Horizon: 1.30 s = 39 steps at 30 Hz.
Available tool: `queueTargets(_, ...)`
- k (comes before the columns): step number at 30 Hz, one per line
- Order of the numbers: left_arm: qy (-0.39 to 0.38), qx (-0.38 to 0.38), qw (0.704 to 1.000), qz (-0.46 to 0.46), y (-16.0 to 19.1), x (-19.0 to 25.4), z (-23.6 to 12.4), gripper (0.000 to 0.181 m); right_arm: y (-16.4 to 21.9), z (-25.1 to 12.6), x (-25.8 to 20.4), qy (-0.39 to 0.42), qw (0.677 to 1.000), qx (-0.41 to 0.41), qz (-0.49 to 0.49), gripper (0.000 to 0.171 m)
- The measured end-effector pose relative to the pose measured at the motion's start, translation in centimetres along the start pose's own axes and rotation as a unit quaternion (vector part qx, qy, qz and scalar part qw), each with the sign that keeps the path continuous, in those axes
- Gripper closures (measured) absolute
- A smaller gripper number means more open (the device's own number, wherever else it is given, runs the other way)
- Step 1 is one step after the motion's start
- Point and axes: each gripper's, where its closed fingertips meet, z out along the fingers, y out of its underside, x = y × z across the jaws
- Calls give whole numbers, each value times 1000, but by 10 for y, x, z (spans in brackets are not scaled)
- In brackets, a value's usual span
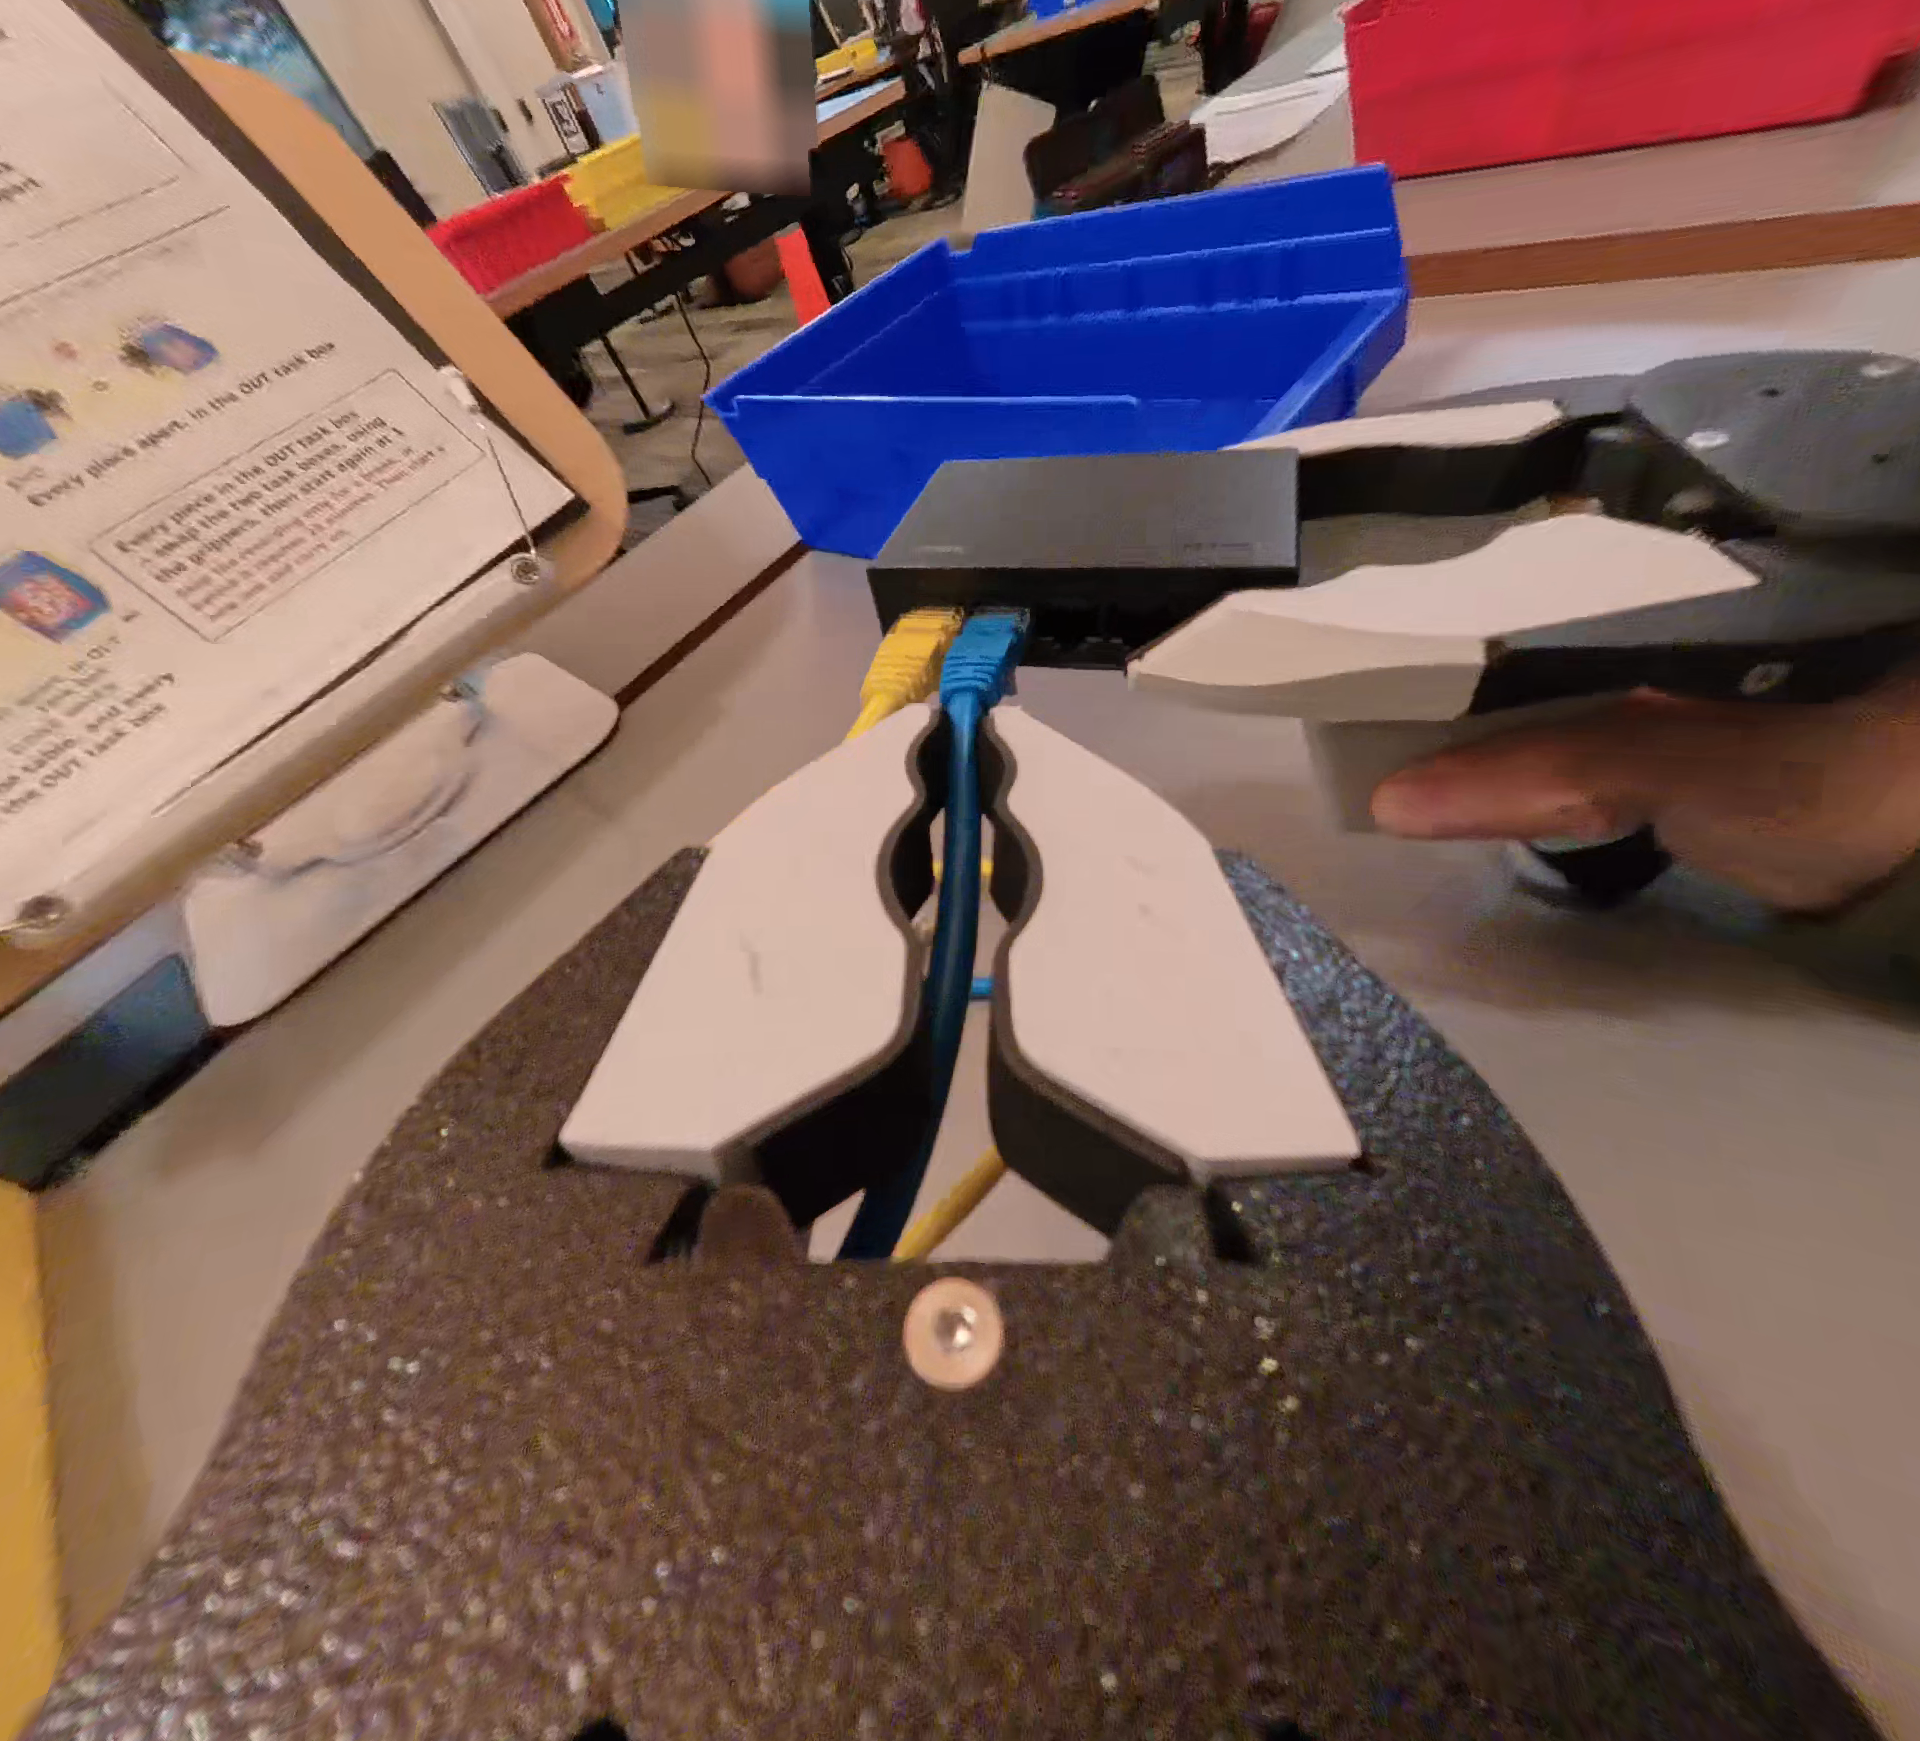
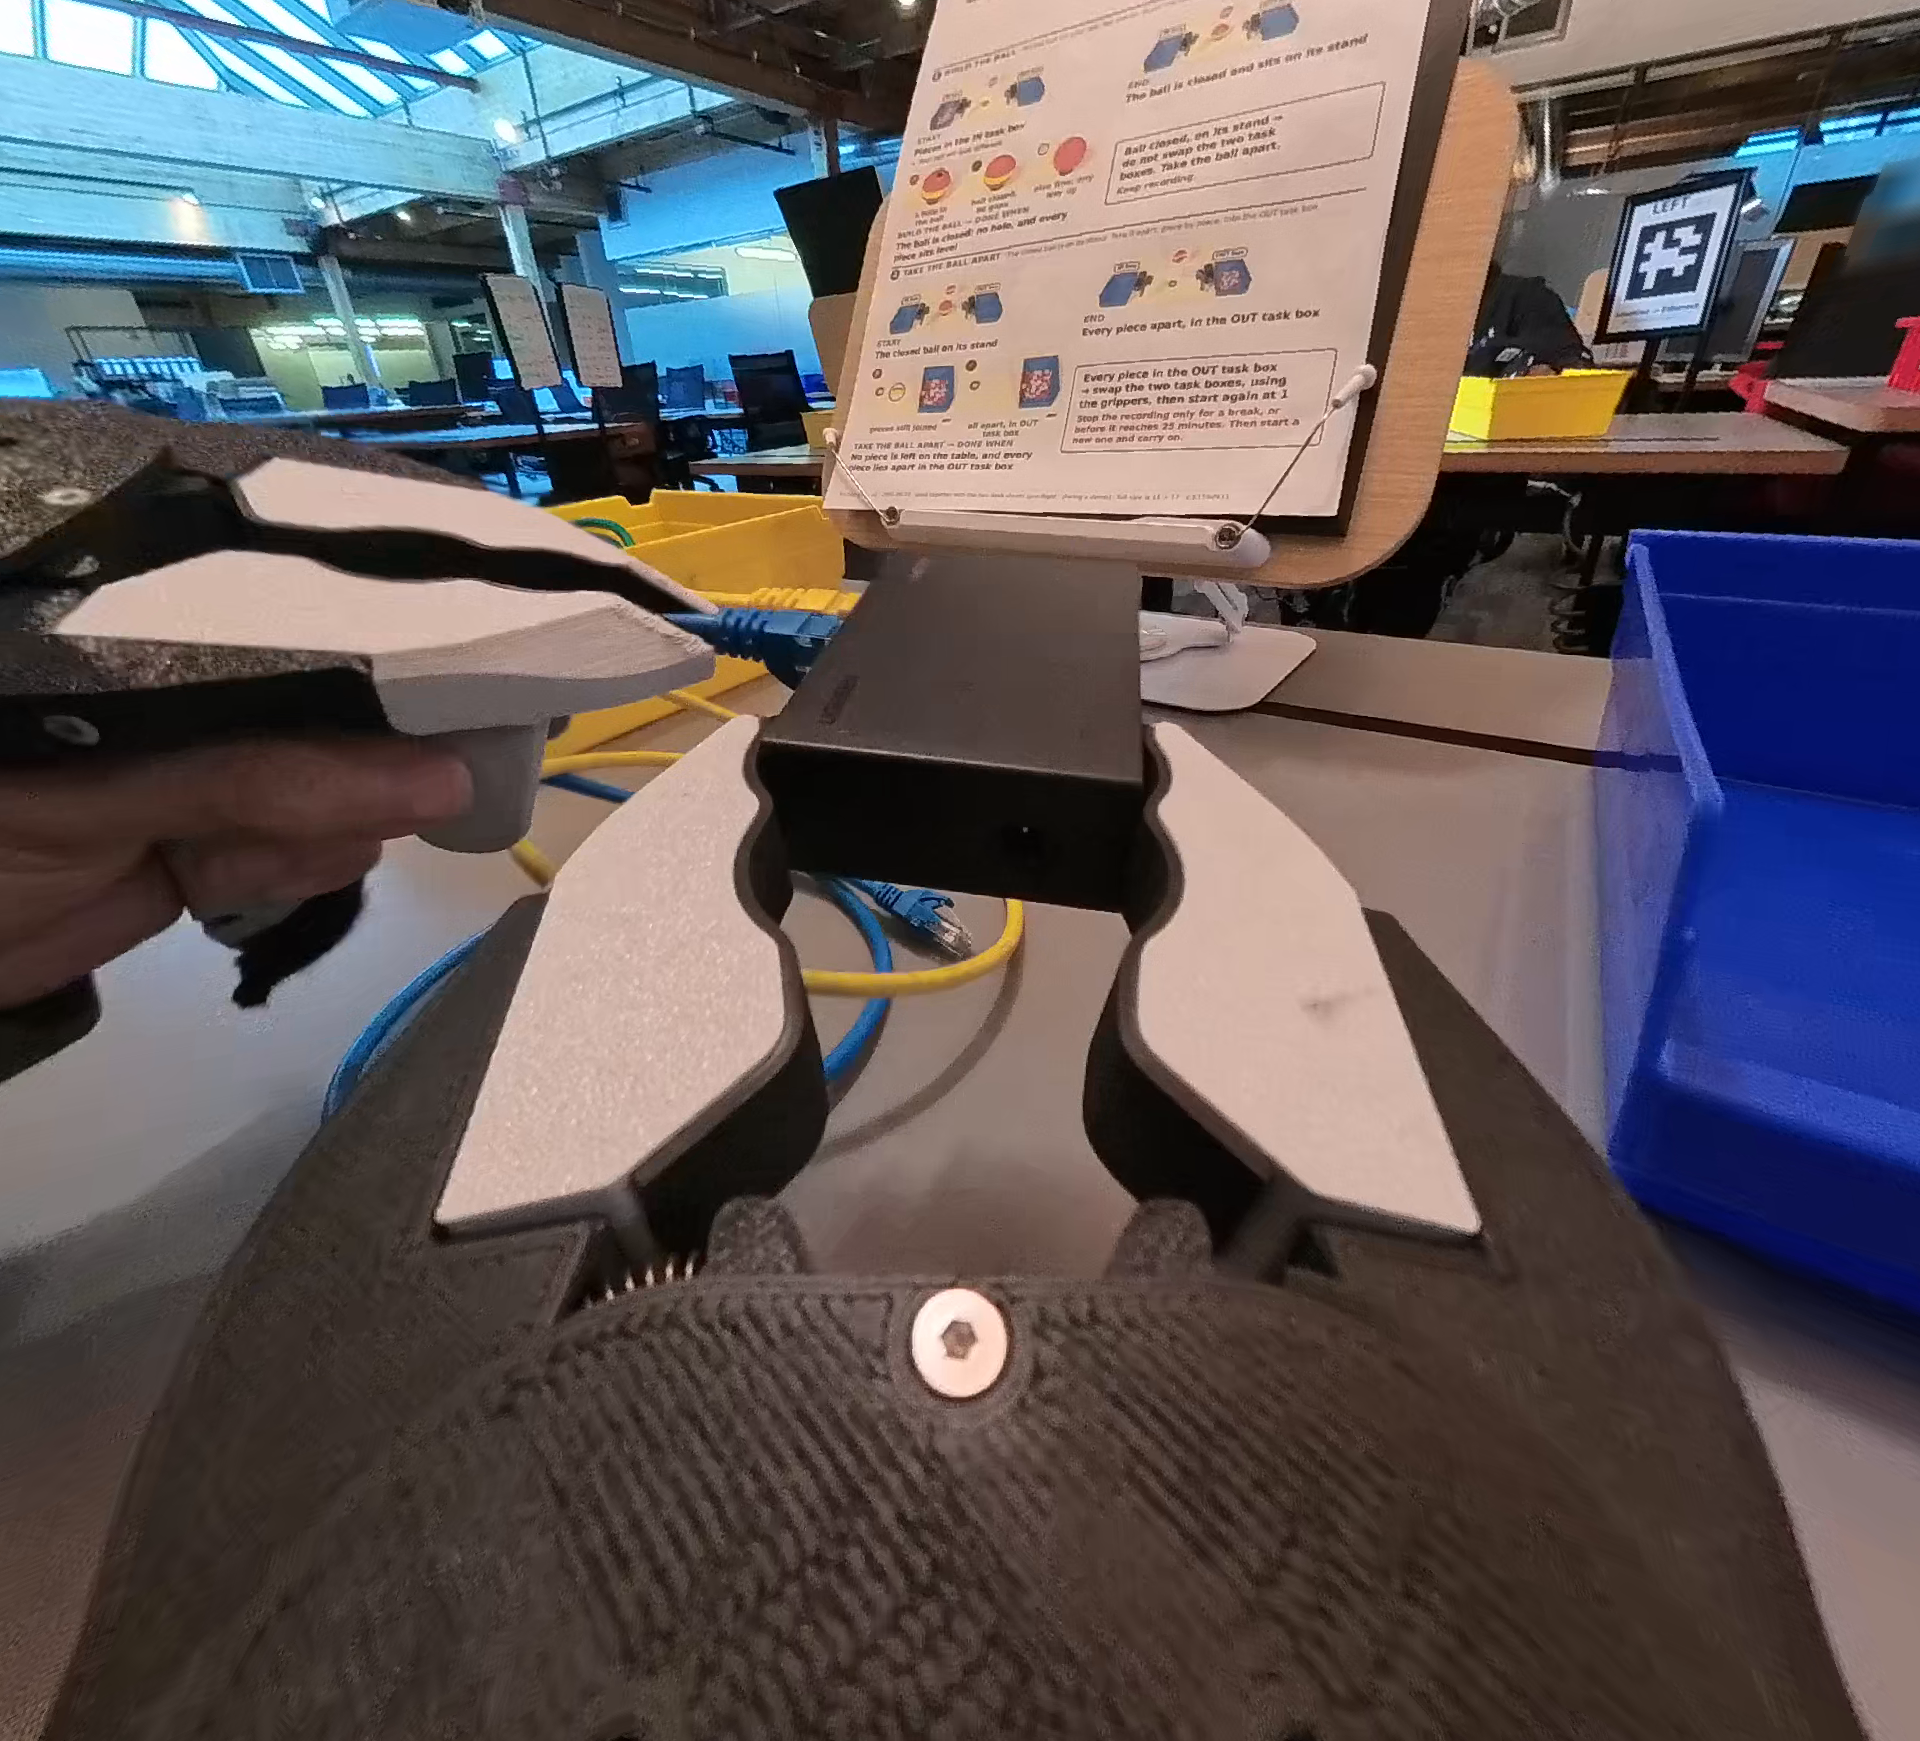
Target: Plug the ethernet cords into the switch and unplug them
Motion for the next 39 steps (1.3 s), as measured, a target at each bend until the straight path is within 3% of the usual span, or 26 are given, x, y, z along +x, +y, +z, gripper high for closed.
queueTargets(3,76,46,979,-185,-8,3,1,177,-3,-2,1,-5,1000,15,23,107)
queueTargets(6,39,26,992,-119,-1,2,3,176,0,0,1,-1,1000,-1,11,107)
queueTargets(10,94,39,977,-190,-7,4,1,177,-2,-2,0,-9,1000,9,22,107)
queueTargets(16,-10,-13,1000,0,-1,1,5,176,1,-1,0,-9,1000,-5,13,107)
queueTargets(19,22,19,996,-84,-4,2,7,176,-1,-2,1,-11,1000,2,21,107)
queueTargets(26,6,16,997,-70,4,1,3,175,2,1,-3,-18,1000,-11,-10,107)
queueTargets(29,11,43,997,-70,-10,4,-4,162,5,3,3,13,999,-20,-22,107)
queueTargets(35,31,85,992,-85,-40,-5,-44,155,1,0,13,32,999,-7,7,108)
queueTargets(39,-37,50,992,-109,-26,-61,-84,155,0,-2,15,22,999,0,27,108)
